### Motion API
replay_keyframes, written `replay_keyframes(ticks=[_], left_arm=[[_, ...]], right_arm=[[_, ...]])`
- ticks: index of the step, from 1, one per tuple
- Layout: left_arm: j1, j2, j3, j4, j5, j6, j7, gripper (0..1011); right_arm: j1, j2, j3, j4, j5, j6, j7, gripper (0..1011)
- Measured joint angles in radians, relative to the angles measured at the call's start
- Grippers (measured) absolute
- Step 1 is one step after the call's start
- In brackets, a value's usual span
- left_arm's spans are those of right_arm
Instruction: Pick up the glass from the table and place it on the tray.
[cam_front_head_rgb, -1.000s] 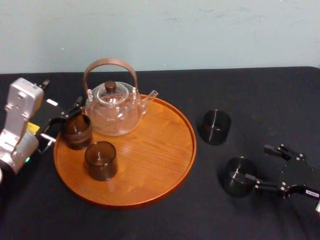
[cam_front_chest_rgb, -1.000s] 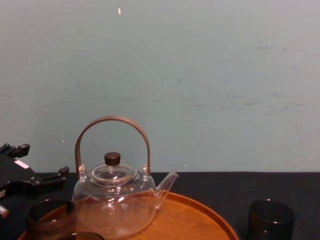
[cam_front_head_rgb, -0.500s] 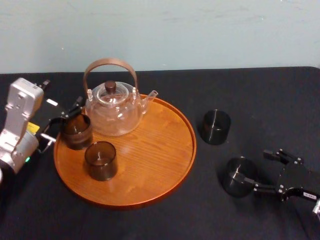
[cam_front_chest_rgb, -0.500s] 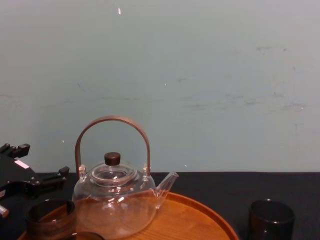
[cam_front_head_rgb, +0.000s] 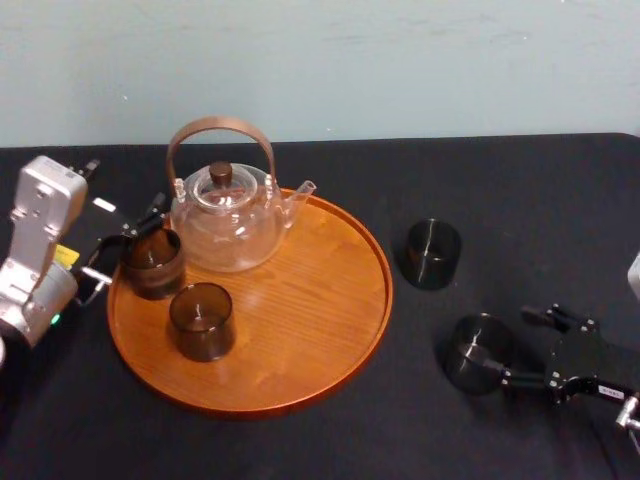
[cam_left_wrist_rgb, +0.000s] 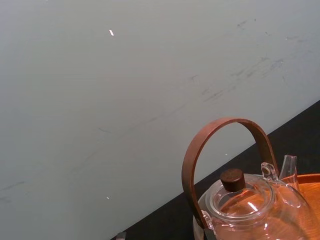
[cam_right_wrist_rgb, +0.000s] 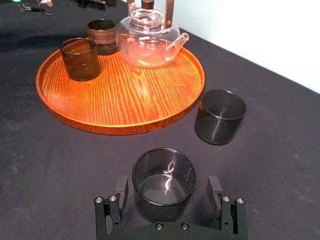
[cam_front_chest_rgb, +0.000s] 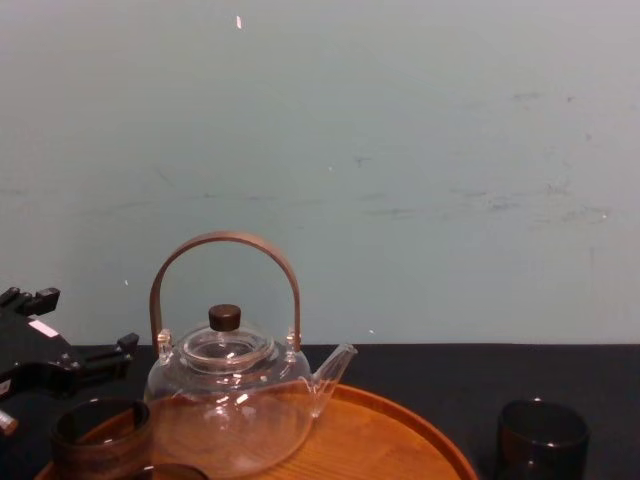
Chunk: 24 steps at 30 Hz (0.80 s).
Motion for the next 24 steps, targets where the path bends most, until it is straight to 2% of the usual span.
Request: replay_keyframes(ticks=[24], left_arm=[[0.0,0.0,0.0,0.0,0.0,0.0,0.0,1001]], right_arm=[[0.088,-0.017,-0.077,0.053,-0.009,0.058,0.007,1003]])
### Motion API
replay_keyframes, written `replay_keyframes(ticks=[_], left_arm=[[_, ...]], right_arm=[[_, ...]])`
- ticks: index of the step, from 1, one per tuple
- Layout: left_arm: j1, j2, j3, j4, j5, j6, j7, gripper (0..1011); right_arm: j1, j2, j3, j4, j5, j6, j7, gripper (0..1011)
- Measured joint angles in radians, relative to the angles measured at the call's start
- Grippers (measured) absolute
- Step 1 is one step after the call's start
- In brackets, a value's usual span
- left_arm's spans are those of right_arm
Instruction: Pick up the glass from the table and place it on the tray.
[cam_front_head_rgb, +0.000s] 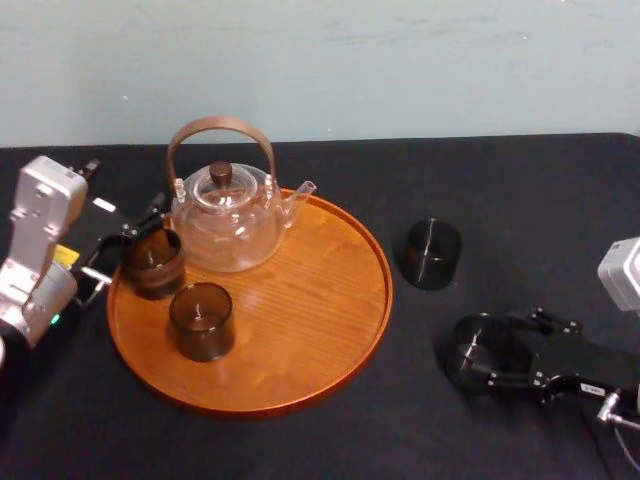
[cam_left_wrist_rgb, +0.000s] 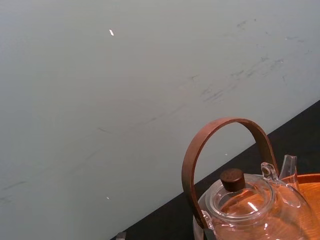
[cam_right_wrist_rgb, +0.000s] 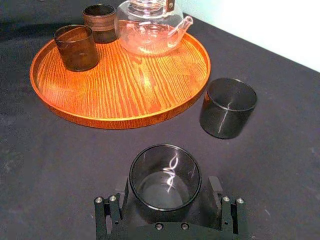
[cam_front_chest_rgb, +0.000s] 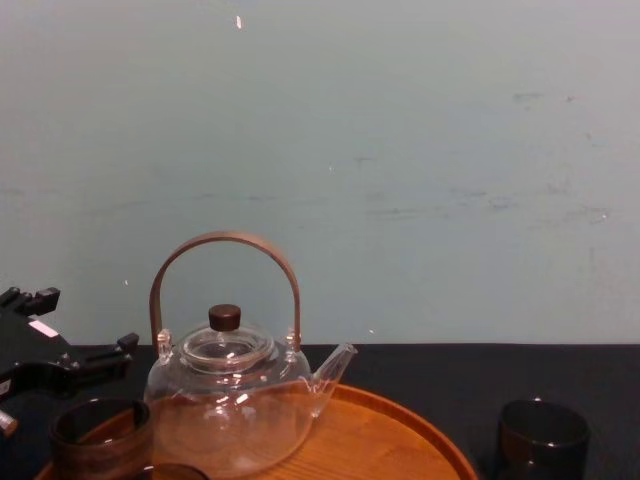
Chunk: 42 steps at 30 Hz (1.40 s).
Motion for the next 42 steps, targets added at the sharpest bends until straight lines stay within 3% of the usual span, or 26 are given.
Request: replay_keyframes(ticks=[19,30,36,42], left_arm=[[0.0,0.0,0.0,0.0,0.0,0.0,0.0,1001],[0.0,0.0,0.0,0.0,0.0,0.0,0.0,1001],[0.0,0.0,0.0,0.0,0.0,0.0,0.0,1001],[0.0,0.0,0.0,0.0,0.0,0.0,0.0,1001]], right_arm=[[0.054,-0.019,-0.048,0.022,-0.017,0.002,0.004,1003],[0.054,-0.018,-0.048,0.021,-0.019,0.0,0.003,1003],[0.054,-0.018,-0.047,0.021,-0.018,0.0,0.004,902],[0.054,-0.018,-0.047,0.021,-0.016,0.0,0.004,900]])
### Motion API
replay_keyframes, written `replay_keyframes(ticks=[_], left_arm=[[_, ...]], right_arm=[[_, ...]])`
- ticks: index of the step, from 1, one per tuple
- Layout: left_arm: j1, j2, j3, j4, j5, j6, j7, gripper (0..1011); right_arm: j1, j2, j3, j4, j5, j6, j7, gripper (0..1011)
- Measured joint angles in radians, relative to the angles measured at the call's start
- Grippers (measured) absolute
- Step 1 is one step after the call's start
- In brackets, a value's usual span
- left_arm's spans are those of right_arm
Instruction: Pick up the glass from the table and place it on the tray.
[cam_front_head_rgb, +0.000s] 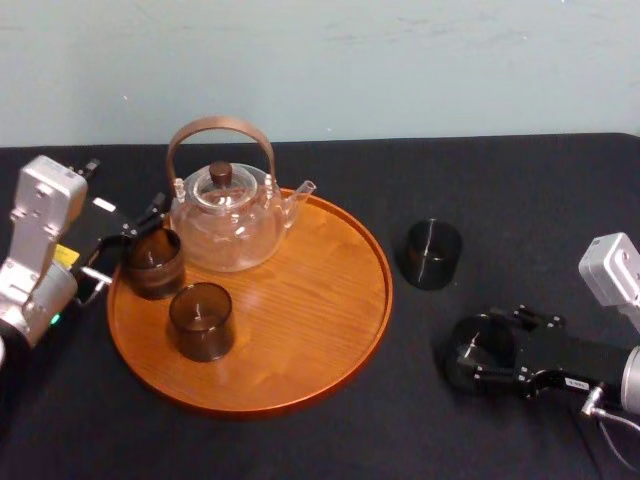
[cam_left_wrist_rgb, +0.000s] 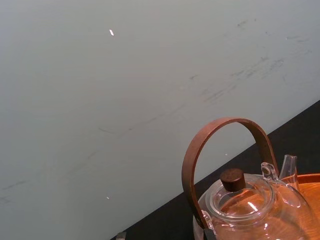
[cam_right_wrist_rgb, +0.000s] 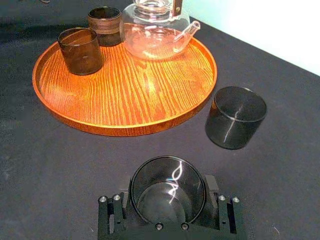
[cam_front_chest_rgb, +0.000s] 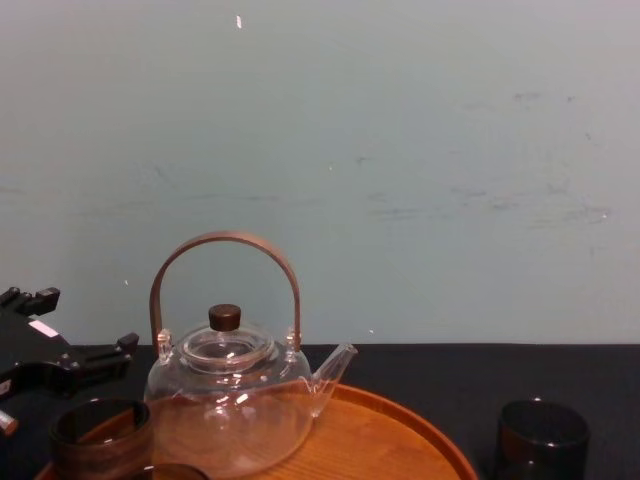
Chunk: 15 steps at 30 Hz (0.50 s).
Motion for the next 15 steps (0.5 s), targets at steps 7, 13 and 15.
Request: replay_keyframes(ticks=[7,13,15], left_arm=[[0.0,0.0,0.0,0.0,0.0,0.0,0.0,1001],[0.0,0.0,0.0,0.0,0.0,0.0,0.0,1001],[0.0,0.0,0.0,0.0,0.0,0.0,0.0,1002]], right_arm=[[0.0,0.0,0.001,0.0,0.0,0.0,0.001,900],[0.0,0.0,0.001,0.0,0.001,0.0,0.001,900],[0.0,0.0,0.002,0.0,0.002,-0.002,0.002,900]])
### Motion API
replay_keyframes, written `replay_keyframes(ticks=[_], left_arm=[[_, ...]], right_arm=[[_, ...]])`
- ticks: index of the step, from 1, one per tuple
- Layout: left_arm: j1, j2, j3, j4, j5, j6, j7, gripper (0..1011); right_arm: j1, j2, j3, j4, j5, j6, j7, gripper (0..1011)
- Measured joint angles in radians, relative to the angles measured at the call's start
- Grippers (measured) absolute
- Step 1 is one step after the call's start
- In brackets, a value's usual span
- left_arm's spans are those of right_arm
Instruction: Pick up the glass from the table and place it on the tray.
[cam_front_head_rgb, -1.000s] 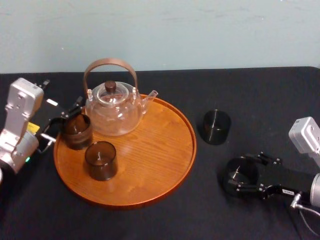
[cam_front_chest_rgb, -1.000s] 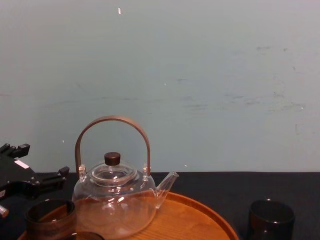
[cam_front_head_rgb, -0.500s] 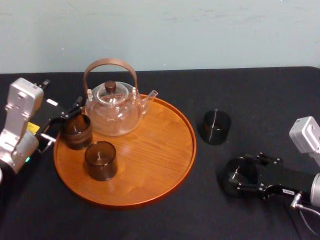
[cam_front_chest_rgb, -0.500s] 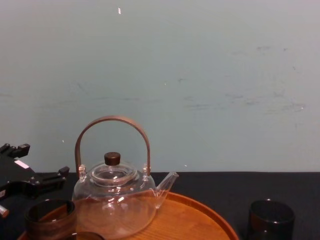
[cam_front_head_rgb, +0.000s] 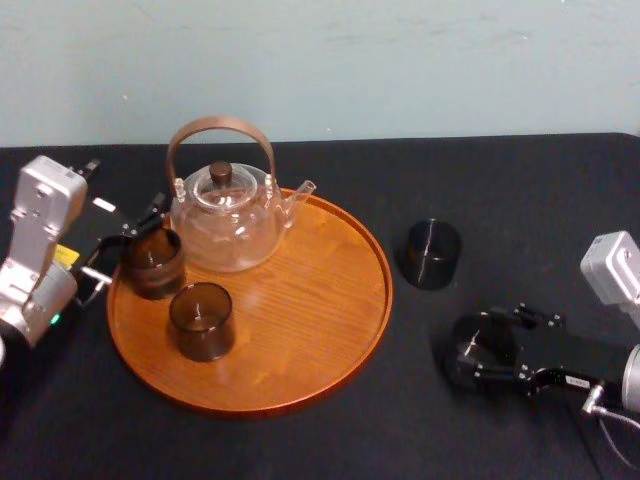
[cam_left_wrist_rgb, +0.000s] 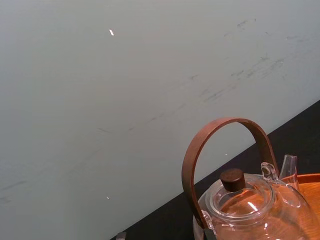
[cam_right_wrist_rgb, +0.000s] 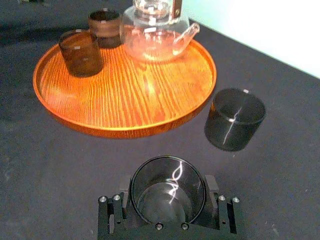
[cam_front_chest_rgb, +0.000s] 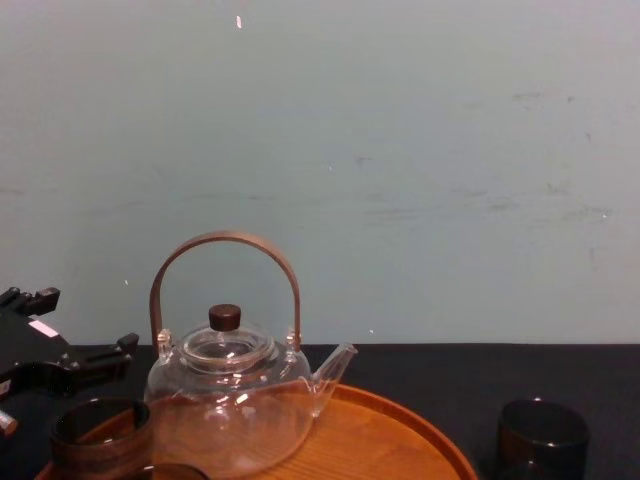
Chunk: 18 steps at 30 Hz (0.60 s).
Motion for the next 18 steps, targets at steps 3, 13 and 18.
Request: replay_keyframes(ticks=[3,13,18], left_arm=[[0.0,0.0,0.0,0.0,0.0,0.0,0.0,1001],[0.0,0.0,0.0,0.0,0.0,0.0,0.0,1001],[0.0,0.0,0.0,0.0,0.0,0.0,0.0,1001]], right_arm=[[0.002,-0.002,0.007,0.001,0.011,-0.016,0.005,900],[0.056,-0.023,0.005,0.025,0.02,-0.057,0.02,900],[0.095,-0.044,-0.012,0.04,0.016,-0.074,0.029,900]])
